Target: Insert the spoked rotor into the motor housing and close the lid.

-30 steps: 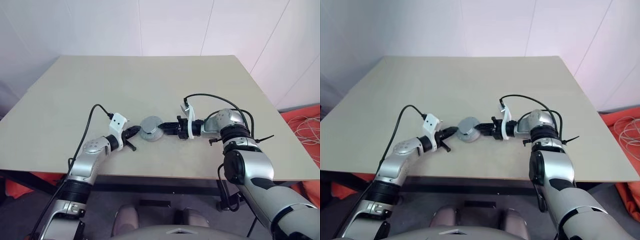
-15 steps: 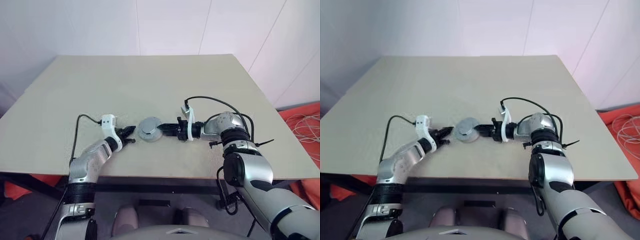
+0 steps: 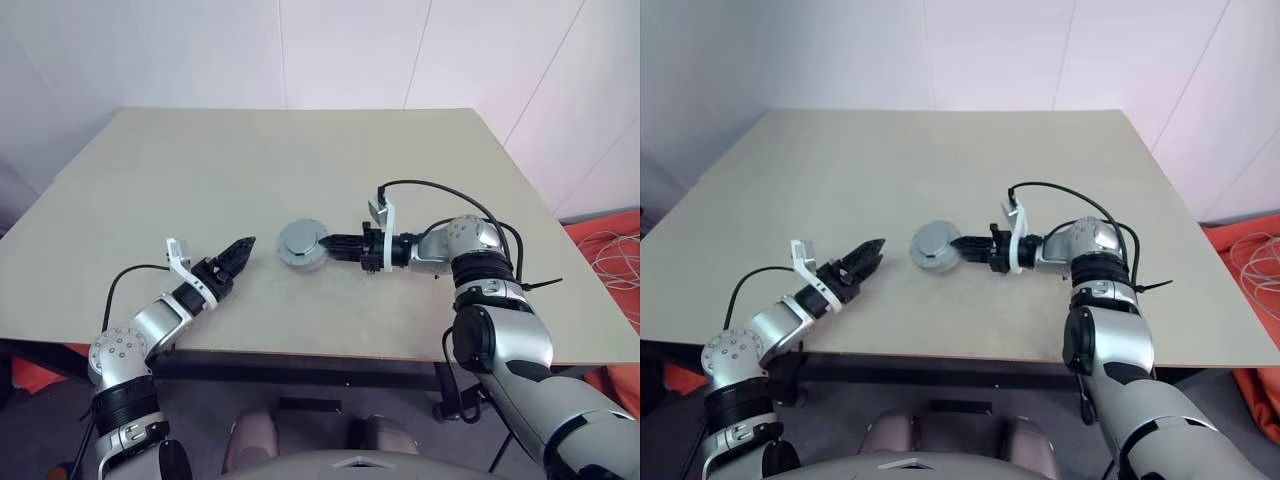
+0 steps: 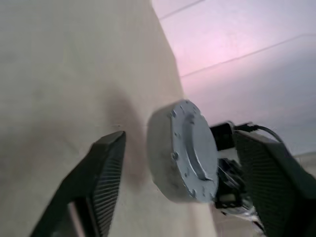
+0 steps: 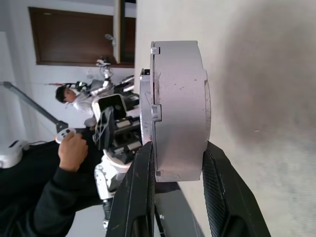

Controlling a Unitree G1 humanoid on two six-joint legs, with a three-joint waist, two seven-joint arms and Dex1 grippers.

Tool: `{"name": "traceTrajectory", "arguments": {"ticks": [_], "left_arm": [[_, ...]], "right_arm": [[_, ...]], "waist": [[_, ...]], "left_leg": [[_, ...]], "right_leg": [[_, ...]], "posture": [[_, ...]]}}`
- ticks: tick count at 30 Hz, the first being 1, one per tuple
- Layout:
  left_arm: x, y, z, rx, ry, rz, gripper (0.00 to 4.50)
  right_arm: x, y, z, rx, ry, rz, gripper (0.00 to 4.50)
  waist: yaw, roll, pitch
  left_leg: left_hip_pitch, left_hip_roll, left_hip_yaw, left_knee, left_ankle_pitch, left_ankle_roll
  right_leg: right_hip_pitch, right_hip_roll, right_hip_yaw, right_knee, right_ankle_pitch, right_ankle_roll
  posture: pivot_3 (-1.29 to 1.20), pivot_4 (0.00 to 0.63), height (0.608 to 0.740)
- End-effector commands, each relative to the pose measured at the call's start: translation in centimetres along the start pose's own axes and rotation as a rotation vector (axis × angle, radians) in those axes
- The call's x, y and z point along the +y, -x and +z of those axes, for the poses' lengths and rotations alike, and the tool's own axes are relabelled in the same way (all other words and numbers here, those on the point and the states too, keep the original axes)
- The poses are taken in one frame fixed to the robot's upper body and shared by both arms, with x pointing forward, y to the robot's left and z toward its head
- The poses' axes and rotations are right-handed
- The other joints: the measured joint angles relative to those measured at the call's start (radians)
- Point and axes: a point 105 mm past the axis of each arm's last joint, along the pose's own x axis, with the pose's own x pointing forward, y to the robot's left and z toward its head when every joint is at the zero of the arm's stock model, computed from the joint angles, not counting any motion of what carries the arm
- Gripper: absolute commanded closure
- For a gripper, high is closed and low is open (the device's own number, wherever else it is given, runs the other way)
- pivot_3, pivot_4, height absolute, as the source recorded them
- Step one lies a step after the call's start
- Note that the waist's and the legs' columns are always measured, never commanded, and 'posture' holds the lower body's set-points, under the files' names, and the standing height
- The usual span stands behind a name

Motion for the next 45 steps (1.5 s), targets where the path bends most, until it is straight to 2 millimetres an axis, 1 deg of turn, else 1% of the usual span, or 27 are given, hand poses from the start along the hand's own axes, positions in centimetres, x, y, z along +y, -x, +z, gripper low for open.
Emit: {"name": "traceTrajectory", "arguments": {"ticks": [1,4,10,13,18,23,26,30,31,32,36,41,45], "left_arm": [[-2.0,-0.1,-0.2,0.013,0.053,-0.115,0.0],[-3.0,-0.2,-0.5,0.037,0.061,-0.173,0.0],[-3.3,-1.0,-0.9,0.055,0.072,-0.178,0.0],[-3.8,-1.3,-1.2,0.071,0.072,-0.207,0.0],[-4.3,-1.6,-1.3,0.077,0.075,-0.227,0.0],[-4.8,-1.8,-1.0,0.062,0.077,-0.248,0.0],[-4.9,-1.9,-0.9,0.053,0.081,-0.254,0.63],[-5.0,-1.8,-1.0,0.054,0.086,-0.258,1.9],[-5.0,-1.8,-1.0,0.055,0.087,-0.259,2.28],[-5.0,-1.8,-1.0,0.056,0.088,-0.26,2.4],[-5.1,-1.8,-1.2,0.065,0.085,-0.258,2.4],[-5.2,-1.8,-1.6,0.078,0.081,-0.263,2.4],[-5.2,-1.8,-1.8,0.086,0.08,-0.262,2.4]], "right_arm": [[4.8,0.3,1.1,-0.016,0.095,0.177,3.41],[5.7,0.3,0.7,0.005,0.116,0.207,3.41],[6.8,0.3,0.0,0.034,0.135,0.256,3.41],[7.3,0.2,-0.5,0.056,0.151,0.278,3.41],[7.4,0.1,-0.8,0.067,0.158,0.288,3.41],[7.4,0.0,-1.1,0.081,0.16,0.295,3.41],[7.3,0.0,-1.3,0.086,0.158,0.292,3.41],[7.2,-0.1,-1.4,0.09,0.154,0.288,3.41],[7.1,-0.1,-1.4,0.09,0.149,0.289,3.41],[7.1,-0.2,-1.4,0.092,0.145,0.289,3.41],[7.0,-0.3,-1.3,0.083,0.139,0.287,3.41],[7.8,-0.3,-0.8,0.036,0.143,0.352,3.41],[7.4,-0.7,-0.9,0.024,0.139,0.34,3.41]], "waist": [[0.003,0.0,0.0],[0.005,0.0,0.0],[0.007,0.0,0.0],[0.008,0.0,0.0],[0.01,0.0,0.0],[0.01,0.0,0.0],[0.011,0.0,0.0],[0.011,0.0,0.0],[0.011,-0.001,0.0],[0.012,-0.001,0.0],[0.012,-0.001,0.0],[0.012,-0.001,0.0],[0.012,-0.001,0.0]], "left_leg": [[0.0,0.0,0.0,0.0,0.0,0.0],[0.0,0.0,0.0,-0.001,0.0,0.0],[0.0,0.0,0.0,-0.001,0.0,0.0],[0.0,0.0,0.0,-0.001,0.0,0.0],[0.0,0.0,0.0,-0.001,0.0,0.0],[0.0,0.0,0.0,-0.001,0.0,0.0],[0.0,0.0,0.0,-0.001,0.0,-0.001],[0.0,0.0,0.0,-0.001,0.0,-0.001],[0.0,0.0,0.0,-0.001,0.0,-0.001],[0.0,0.0,0.0,-0.001,0.0,-0.001],[0.001,0.0,0.0,-0.001,0.0,-0.001],[0.001,0.0,0.0,-0.001,0.001,-0.001],[0.001,0.0,0.0,-0.001,0.001,-0.001]], "right_leg": [[0.0,0.0,0.0,0.0,0.0,0.0],[0.0,0.0,0.0,0.0,0.0,0.0],[0.0,0.0,0.0,0.0,-0.001,0.001],[0.0,0.0,0.0,0.0,-0.001,0.001],[0.0,0.0,0.0,0.0,-0.001,0.001],[0.0,0.0,0.0,0.0,-0.001,0.001],[0.0,0.0,0.0,0.0,-0.001,0.001],[0.001,0.0,0.0,0.0,0.0,0.001],[0.001,0.0,0.0,0.0,0.0,0.001],[0.001,0.0,0.0,0.0,0.0,0.001],[0.001,0.0,0.0,0.0,0.0,0.001],[0.001,0.0,0.0,0.001,0.0,0.001],[0.001,0.0,0.0,0.001,0.0,0.001]], "posture": [[0.0,0.0,0.74],[0.0,0.0,0.74],[0.0,0.0,0.74],[0.0,0.0,0.74],[0.0,0.0,0.74],[0.0,0.0,0.74],[0.0,0.0,0.74],[0.0,0.0,0.74],[0.0,0.0,0.74],[0.0,0.0,0.74],[0.0,0.0,0.74],[0.0,0.0,0.74],[0.0,0.0,0.74]]}}
